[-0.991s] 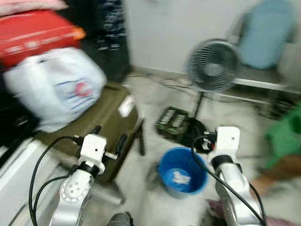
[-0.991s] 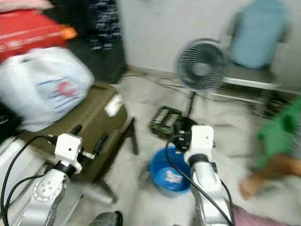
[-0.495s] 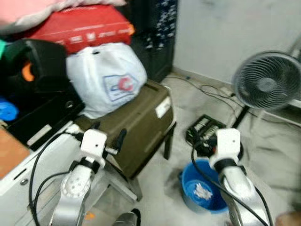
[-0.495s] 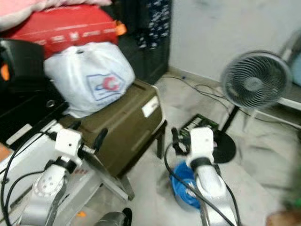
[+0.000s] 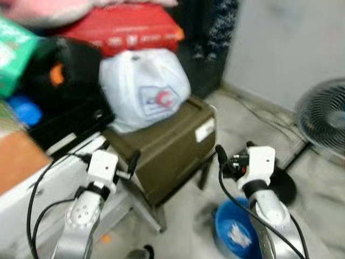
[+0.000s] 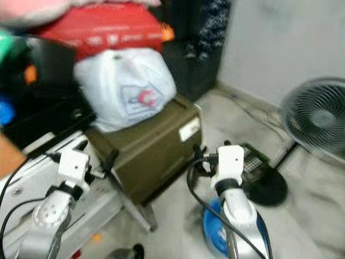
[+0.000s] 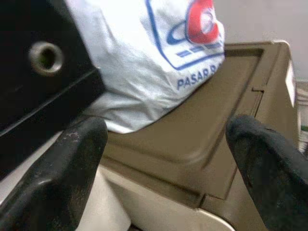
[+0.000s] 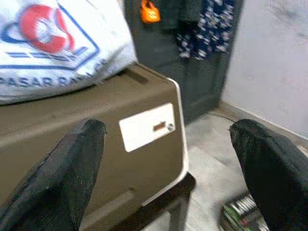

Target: Clean up the room

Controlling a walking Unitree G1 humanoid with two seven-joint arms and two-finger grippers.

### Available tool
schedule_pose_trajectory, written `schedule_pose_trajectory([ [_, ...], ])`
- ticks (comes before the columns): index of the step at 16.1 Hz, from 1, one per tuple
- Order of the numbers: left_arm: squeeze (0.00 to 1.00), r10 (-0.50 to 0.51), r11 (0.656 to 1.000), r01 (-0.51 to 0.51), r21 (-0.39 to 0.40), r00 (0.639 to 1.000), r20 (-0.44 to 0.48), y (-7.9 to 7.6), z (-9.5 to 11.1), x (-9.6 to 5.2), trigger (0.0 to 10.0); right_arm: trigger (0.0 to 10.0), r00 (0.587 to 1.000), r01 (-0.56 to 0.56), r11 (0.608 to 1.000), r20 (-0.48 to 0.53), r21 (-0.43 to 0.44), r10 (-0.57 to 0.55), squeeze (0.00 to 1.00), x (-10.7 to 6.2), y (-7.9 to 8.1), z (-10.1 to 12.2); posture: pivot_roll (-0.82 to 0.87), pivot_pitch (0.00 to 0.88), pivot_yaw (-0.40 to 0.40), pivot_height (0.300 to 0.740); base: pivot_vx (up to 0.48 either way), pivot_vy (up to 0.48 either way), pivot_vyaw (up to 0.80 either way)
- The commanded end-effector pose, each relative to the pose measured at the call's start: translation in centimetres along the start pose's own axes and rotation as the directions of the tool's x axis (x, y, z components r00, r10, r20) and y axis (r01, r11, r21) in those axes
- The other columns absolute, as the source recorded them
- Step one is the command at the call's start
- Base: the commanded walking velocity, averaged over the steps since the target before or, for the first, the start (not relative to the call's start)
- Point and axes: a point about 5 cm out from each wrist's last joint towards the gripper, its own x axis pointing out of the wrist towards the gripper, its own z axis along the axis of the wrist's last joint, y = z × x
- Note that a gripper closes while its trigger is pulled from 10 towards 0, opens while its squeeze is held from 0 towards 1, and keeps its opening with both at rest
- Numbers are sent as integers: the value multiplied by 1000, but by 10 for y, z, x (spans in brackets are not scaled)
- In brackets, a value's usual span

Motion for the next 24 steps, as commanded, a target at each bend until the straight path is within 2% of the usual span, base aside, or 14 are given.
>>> schedule_pose_trajectory([
  [1,0,-18,999,18,40,1000,-9,0,-2,0,10000,10000,1000,0,1000,-8,5,0,0,1,0,-2,-45,0,13,740,0,0,800],
  [3,0,-6,997,6,77,1000,-3,3,0,6,10000,10000,1000,-20,1000,-9,8,20,0,7,4,-3,-29,0,8,740,0,0,800],
  [4,0,29,997,-29,75,1000,1,11,3,7,10000,10000,999,-41,999,-2,5,41,0,12,7,-2,-18,0,6,740,0,0,800],
  [5,0,38,997,-37,70,999,-11,12,2,5,10000,10000,999,-50,999,-1,16,50,0,15,8,-1,-15,0,5,740,0,0,800],
  [6,0,40,997,-38,68,999,-29,11,-1,1,10000,10000,998,-55,998,-6,36,56,0,16,9,-2,-15,0,9,740,0,0,800],
  [8,0,6,998,-3,63,999,-50,-2,-8,-8,10000,10000,997,-76,997,-5,29,76,0,19,11,-2,-15,0,3,740,0,0,800],
  [10,0,-1,998,5,56,998,-63,-3,-8,-10,10000,10000,994,-106,994,21,14,106,0,19,15,2,-18,0,-1,740,0,0,797],
  [12,0,-25,998,30,62,997,-79,-4,-9,-11,10000,10000,996,-91,993,-17,80,93,0,18,14,-6,-25,0,6,740,0,0,791],
  [15,0,-36,997,40,60,997,-72,-5,-9,-12,10000,10000,996,-91,994,-8,64,92,0,21,12,-4,-33,0,9,740,0,0,790],
  [18,0,-4,998,7,56,998,-64,-3,-7,-13,10000,10000,996,-86,994,-1,61,86,0,15,8,-2,-37,0,7,740,0,0,788],
  [19,0,49,998,-47,39,996,-68,1,-7,-17,10000,10000,997,-77,996,-10,52,78,0,11,5,-4,-39,0,3,740,0,0,788],
  [21,0,69,997,-67,31,995,-77,2,-8,-24,10000,10000,999,-44,998,-26,51,46,0,5,-2,-8,-40,0,0,740,0,0,788],
  [24,0,84,996,-84,8,991,-104,4,-13,-25,10000,10000,996,-84,996,-22,42,85,0,4,6,-8,-45,0,-1,740,0,0,783],
])
